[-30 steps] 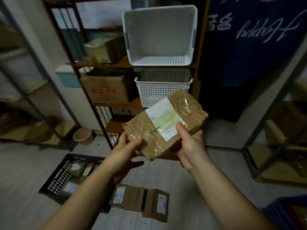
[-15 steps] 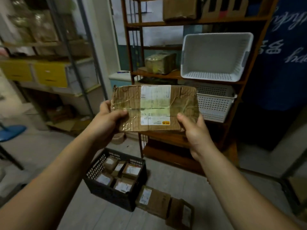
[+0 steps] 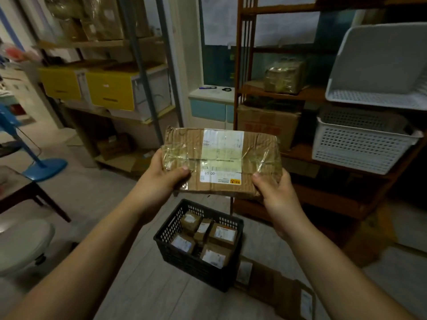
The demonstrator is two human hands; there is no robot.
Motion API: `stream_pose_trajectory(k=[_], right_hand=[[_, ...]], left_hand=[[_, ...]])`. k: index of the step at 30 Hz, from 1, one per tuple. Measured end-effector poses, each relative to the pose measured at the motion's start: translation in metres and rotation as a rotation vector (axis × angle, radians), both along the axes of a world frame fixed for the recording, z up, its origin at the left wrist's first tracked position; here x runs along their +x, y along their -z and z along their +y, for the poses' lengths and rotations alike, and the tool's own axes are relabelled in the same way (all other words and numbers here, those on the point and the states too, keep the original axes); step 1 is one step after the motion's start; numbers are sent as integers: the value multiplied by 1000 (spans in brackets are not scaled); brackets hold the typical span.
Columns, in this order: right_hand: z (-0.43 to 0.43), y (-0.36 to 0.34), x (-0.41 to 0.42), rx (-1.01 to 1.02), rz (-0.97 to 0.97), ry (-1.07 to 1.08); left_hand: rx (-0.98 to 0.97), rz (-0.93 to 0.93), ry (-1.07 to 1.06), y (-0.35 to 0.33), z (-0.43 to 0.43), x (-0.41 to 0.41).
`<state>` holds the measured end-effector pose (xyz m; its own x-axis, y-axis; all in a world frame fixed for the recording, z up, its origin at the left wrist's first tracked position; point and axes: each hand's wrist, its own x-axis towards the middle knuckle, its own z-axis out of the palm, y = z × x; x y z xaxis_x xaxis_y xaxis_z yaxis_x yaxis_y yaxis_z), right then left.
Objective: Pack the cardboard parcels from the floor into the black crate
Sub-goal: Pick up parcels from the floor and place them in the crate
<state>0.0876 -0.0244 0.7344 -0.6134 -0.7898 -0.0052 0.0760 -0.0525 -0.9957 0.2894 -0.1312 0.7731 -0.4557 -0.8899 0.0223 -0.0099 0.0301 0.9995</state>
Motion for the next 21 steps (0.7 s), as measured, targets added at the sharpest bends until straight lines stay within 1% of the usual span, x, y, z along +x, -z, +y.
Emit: stream_pose_trajectory(k=[4,7,13,18,21], right_hand=[[-51,19,-3,49,40,-5],[-99,39,-12,70,47,-36],[-190,69,-21,129,-37,-108],[-245,93,-22,195,-90,-126],[-265,106,-18,217,-99,-100]], left_hand=[[45,-22,-12,20,-50,1],[73,-94,-6,35,-92,-4],[132,-241,-64,50,-182,-17],[135,-295,-78,71,-243,-21],[150,-321,-38,86,-274,-21]])
